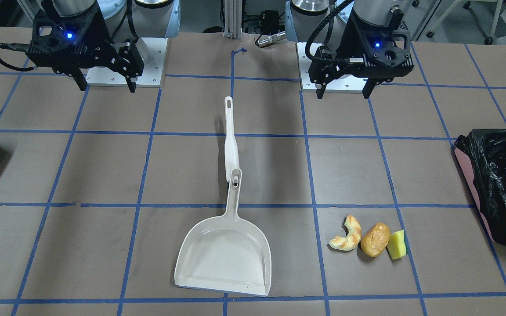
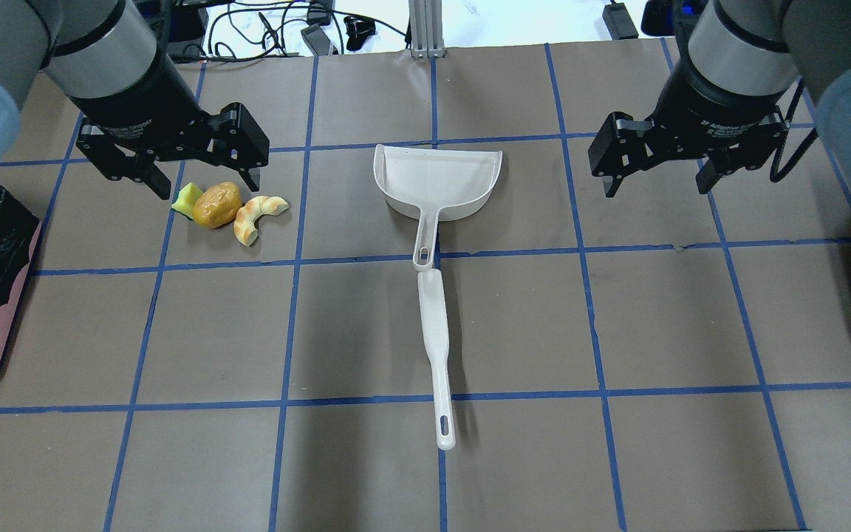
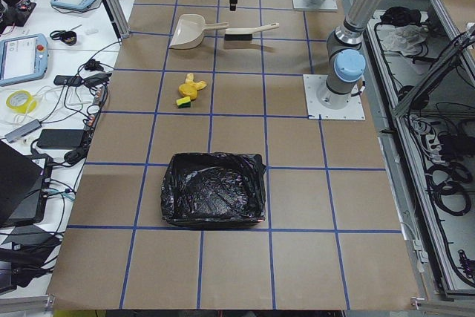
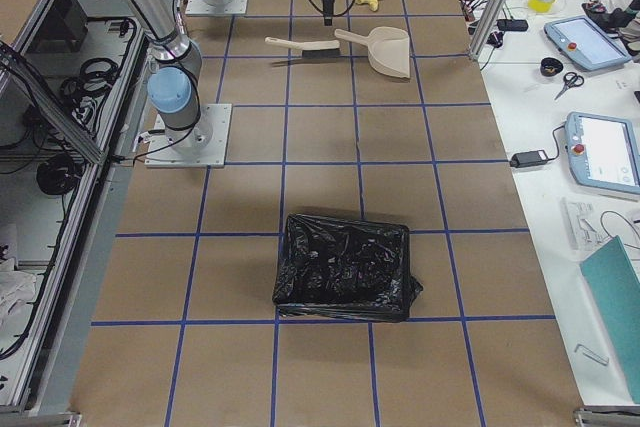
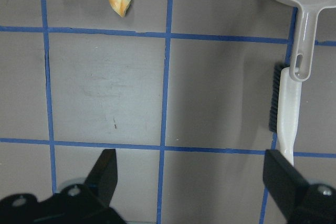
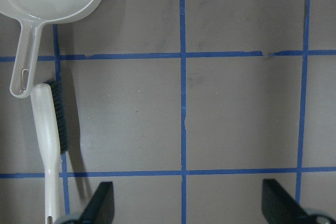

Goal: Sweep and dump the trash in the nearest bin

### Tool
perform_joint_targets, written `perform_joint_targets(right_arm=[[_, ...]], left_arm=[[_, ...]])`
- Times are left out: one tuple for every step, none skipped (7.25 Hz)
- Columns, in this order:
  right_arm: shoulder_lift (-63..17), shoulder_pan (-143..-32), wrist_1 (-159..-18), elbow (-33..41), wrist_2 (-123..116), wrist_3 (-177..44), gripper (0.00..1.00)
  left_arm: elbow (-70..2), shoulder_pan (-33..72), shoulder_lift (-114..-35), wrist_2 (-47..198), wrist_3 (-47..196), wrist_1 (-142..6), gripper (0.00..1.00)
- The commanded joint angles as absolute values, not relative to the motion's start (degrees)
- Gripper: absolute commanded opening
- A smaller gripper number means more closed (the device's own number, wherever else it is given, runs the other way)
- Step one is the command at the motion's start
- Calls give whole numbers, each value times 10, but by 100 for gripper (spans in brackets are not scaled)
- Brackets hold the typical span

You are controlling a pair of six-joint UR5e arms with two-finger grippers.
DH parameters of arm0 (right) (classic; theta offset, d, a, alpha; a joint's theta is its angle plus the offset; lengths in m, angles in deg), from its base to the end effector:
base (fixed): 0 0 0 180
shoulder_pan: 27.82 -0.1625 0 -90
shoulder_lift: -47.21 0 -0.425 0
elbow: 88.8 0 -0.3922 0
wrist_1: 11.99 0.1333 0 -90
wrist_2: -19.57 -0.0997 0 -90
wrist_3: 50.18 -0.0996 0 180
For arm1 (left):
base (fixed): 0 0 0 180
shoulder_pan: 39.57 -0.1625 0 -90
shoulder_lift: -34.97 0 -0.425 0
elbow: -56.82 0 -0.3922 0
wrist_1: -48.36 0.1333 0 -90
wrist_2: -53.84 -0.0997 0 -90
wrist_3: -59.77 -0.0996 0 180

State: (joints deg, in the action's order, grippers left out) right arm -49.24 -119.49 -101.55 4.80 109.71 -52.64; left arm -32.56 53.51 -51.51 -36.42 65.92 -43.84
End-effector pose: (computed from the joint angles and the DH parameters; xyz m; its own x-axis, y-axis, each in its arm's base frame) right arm 0.1460 -0.4437 0.5090 -0.9999 0.0139 0.0006 0.0138 0.9990 -0.0421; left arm -0.1578 -0.4603 0.5188 -0.9986 -0.0536 -0.0009 -0.0536 0.9980 -0.0341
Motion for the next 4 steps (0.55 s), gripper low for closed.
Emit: perform_joint_targets(right_arm=[[-492, -1195, -1015, 49, 1099, -527, 100], [-492, -1195, -1013, 49, 1099, -532, 100], [-493, -1195, -1015, 51, 1106, -536, 100], [-493, -1194, -1014, 51, 1106, -533, 100]], left_arm=[[-326, 535, -515, -364, 659, -438, 100], [-326, 535, -515, -364, 659, -438, 100], [-326, 535, -515, -364, 659, -438, 100], [-326, 535, -515, -364, 659, -438, 100]])
